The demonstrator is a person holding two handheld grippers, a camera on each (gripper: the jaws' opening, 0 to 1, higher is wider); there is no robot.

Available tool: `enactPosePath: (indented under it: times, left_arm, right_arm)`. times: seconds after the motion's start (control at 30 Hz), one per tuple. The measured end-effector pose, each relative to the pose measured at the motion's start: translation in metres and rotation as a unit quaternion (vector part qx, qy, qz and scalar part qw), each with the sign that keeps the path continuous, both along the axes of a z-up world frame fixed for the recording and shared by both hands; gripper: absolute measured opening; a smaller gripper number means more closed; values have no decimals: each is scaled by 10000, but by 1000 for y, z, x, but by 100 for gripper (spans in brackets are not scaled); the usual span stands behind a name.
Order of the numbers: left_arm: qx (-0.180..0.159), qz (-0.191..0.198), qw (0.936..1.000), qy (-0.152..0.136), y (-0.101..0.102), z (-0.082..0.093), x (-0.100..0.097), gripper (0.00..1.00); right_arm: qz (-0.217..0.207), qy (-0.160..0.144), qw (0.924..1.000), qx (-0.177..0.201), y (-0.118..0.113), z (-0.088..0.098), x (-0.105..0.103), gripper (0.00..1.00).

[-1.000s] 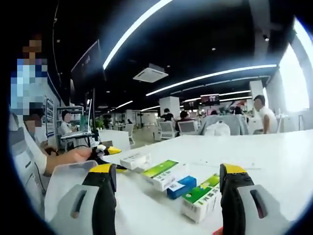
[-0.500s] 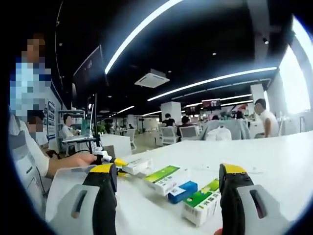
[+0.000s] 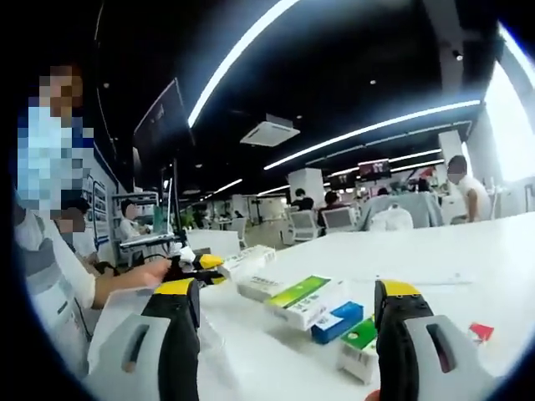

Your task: Arrange the small medicine boxes into an aligned row inside the storage area until every box is upright, visible, and separated from the surrounding clutter.

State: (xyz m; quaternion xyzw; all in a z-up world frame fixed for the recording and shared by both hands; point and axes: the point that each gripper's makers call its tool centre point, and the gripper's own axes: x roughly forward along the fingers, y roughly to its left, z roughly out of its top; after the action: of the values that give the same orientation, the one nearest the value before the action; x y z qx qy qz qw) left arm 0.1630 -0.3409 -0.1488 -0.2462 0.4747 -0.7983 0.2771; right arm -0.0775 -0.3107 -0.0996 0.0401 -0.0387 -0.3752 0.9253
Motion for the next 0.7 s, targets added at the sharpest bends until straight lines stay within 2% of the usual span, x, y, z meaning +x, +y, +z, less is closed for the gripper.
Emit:
enactPosePath:
  times: [0.13,0.3,0.43,0.53,0.6,0.7]
  left_arm:
    - [-351,-186,9992,-16,5,13,-5,18]
    - [-854,-384,9956,-56,13,31,-13,17]
    - [-1219,-525,9909,-202,21,40,-20,17]
    - [-1597,-759,9835,-369,31,49,-30,17]
    - [-1793,-746,9795,-540,35,54,-32,17]
    - [-2259,-682,9691,-720,37,68,-28,17]
  right_arm:
    - [106,-97,9999,53,2,0,4,84]
    - [288,-427,9983,265,3,-4,10,84]
    - [480,-650,9958,419,5,-8,19,83]
    - [655,-741,9938,513,8,-12,28,82]
    - [728,-793,9926,558,10,-13,33,82]
    - [743,-714,9932,543,12,-15,36,82]
